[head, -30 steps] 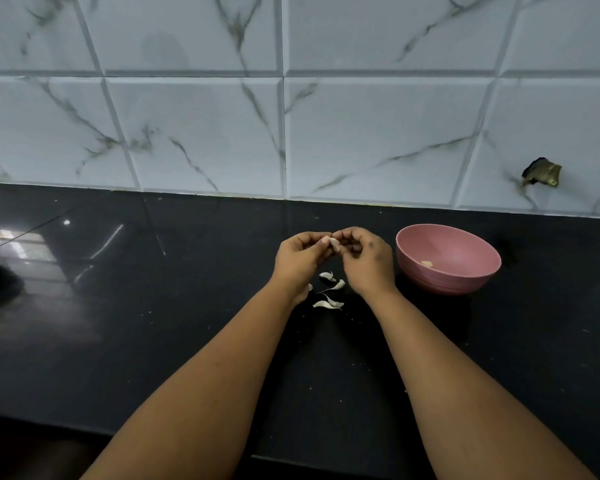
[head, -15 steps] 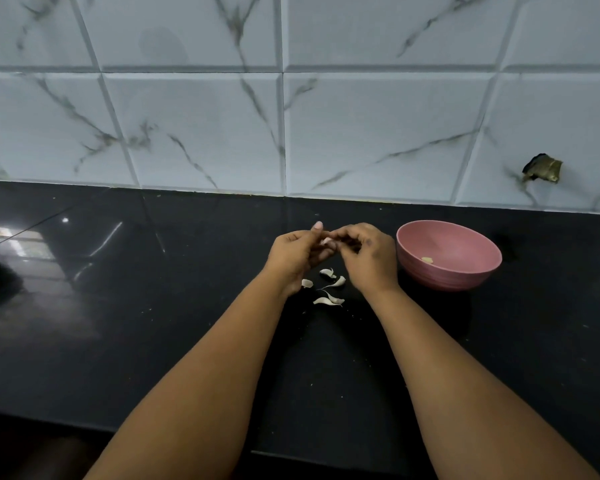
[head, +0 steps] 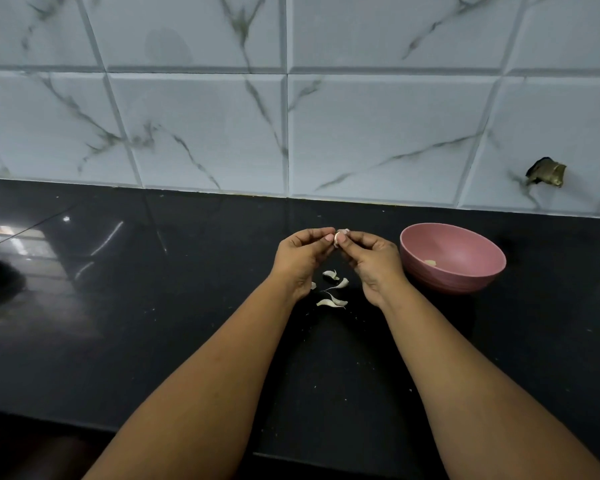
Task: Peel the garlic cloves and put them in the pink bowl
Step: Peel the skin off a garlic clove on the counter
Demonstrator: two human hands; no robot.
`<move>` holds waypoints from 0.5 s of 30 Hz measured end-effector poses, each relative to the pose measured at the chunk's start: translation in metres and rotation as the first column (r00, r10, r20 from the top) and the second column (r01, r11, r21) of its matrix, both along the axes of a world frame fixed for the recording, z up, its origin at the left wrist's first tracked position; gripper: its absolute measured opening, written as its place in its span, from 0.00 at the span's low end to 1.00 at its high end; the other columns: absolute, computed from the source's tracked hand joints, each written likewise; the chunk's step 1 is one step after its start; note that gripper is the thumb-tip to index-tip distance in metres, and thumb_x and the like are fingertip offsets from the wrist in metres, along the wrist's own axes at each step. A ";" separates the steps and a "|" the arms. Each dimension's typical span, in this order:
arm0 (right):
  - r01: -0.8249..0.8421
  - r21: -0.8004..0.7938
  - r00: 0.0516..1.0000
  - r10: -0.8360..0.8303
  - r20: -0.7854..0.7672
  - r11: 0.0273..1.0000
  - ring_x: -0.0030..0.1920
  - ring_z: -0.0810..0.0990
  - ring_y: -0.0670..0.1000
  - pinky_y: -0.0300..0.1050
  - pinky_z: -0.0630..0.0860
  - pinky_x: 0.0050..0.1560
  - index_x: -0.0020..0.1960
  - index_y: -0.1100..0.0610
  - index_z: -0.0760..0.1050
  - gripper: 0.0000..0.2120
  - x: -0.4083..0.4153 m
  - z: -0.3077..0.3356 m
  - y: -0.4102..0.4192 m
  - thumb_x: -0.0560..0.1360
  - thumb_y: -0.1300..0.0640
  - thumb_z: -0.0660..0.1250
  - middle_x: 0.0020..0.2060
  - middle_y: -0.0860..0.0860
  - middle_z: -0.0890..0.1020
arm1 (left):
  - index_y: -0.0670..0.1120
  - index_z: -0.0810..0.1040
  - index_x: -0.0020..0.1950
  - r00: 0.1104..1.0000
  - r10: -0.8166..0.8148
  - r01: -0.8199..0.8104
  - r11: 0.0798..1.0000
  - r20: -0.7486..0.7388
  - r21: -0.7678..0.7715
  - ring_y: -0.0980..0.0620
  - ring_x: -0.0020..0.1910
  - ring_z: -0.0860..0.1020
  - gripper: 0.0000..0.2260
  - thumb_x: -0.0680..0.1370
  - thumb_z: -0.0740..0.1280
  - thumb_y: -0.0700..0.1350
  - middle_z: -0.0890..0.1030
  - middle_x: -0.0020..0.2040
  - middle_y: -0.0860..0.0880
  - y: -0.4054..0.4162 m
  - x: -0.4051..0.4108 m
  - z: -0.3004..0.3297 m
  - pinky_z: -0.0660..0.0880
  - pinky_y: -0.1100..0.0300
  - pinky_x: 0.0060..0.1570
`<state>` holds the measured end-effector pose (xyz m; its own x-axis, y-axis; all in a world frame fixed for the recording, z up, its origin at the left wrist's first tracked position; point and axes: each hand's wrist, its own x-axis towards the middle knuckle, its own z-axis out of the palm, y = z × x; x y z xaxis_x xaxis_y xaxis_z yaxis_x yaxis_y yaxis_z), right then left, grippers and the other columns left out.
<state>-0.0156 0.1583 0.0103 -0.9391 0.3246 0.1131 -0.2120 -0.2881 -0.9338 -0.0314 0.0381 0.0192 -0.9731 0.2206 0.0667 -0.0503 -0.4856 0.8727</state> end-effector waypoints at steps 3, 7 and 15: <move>0.016 0.023 1.000 -0.016 -0.018 1.000 0.47 0.83 0.48 0.39 0.77 0.50 0.44 0.58 0.83 0.05 0.000 -0.001 -0.001 0.70 0.64 0.75 0.44 0.53 0.85 | 0.35 0.80 0.48 0.999 -0.025 0.023 0.999 0.040 0.039 0.49 0.49 0.84 0.03 0.76 0.69 0.34 0.85 0.46 0.41 0.002 0.004 0.002 0.79 0.59 0.58; 0.011 0.113 1.000 -0.008 -0.025 0.994 0.48 0.83 0.49 0.42 0.78 0.53 0.46 0.61 0.83 0.06 0.001 -0.003 0.001 0.69 0.63 0.75 0.45 0.56 0.85 | 0.37 0.80 0.46 0.986 -0.072 0.062 0.995 0.148 0.077 0.51 0.46 0.84 0.02 0.75 0.71 0.34 0.84 0.45 0.43 -0.001 0.001 0.006 0.79 0.61 0.55; -0.158 0.245 0.980 0.182 -0.080 0.957 0.45 0.83 0.45 0.37 0.77 0.48 0.43 0.59 0.82 0.05 0.006 0.001 0.011 0.69 0.67 0.73 0.40 0.49 0.85 | 0.37 0.81 0.44 0.934 -0.169 0.153 0.985 0.314 0.076 0.56 0.39 0.82 0.03 0.75 0.68 0.32 0.84 0.40 0.46 -0.011 0.002 0.016 0.80 0.66 0.48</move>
<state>-0.0098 0.1694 0.0108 -0.9579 0.1137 0.2636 -0.2752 -0.1023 -0.9559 -0.0294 0.0266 0.0353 -0.8970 0.3801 -0.2257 -0.4023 -0.4901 0.7733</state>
